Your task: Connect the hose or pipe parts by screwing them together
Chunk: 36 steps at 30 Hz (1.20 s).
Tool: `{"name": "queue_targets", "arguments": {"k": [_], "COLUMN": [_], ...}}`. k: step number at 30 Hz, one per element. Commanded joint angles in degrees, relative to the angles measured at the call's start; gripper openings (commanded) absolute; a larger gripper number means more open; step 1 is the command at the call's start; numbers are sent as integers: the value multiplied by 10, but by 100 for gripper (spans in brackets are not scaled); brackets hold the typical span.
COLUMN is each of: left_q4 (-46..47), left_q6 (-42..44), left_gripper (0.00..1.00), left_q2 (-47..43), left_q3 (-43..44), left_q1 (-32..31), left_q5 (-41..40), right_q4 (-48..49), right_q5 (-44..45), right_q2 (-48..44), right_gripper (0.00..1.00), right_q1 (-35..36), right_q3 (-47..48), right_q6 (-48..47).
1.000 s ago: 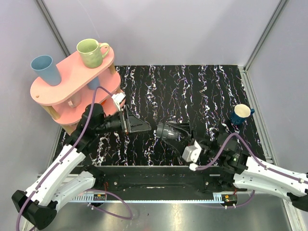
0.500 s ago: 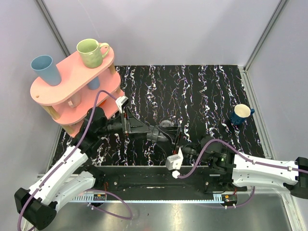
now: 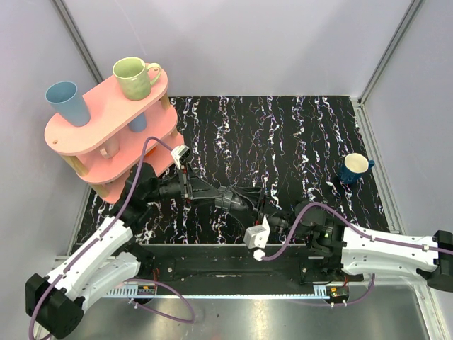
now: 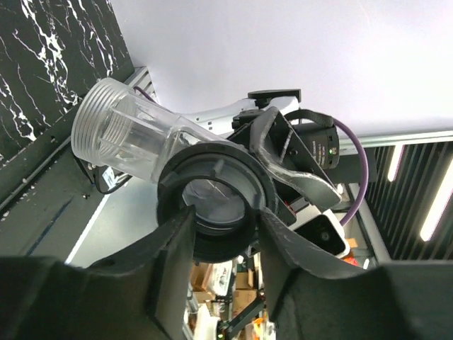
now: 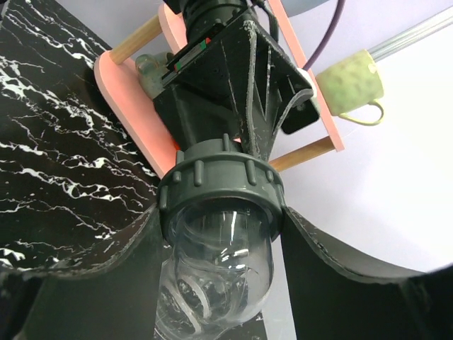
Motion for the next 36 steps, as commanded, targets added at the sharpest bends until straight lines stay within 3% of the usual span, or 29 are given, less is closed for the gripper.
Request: {"name": "queue_targets", "arguments": {"k": [1,5,6,11,17,25,28,31,33,34,36], "left_q4": [71,76,77,95,113,210,278,241,158,64,-15], "left_q6": [-45,-38,-27,38,196,421,449,457,476,487,499], "left_gripper": [38,15,0,0,0,0,0,1,34,61,72], "left_q2": [-10,-11,-12,-36,-88,-130,-148,-146,-148,-146,-142], "left_q3": [-19,-14,-13,-7,-22,-108,-160,-150,-107,-67,-29], "left_q1": [2,2,1,0,-2,-34,-37,-37,-37,-37,-37], "left_q5": [17,16,16,-1,-31,-26,-43,-47,-97,-109,-121], "right_q4": [69,71,74,107,98,77,72,69,60,52,27], "right_q5": [7,7,11,55,99,32,-9,-28,-22,-8,13], "right_q2": [-24,-25,-21,-3,11,11,21,25,19,5,-9], "right_gripper": [0,0,0,0,0,0,0,0,0,0,0], "right_q1": [3,3,3,2,-2,-83,-109,-114,-114,-114,-114], "right_q3": [11,11,13,27,63,94,95,93,84,83,79], "right_q6": [30,57,69,209,380,680,785,817,803,783,748]}}
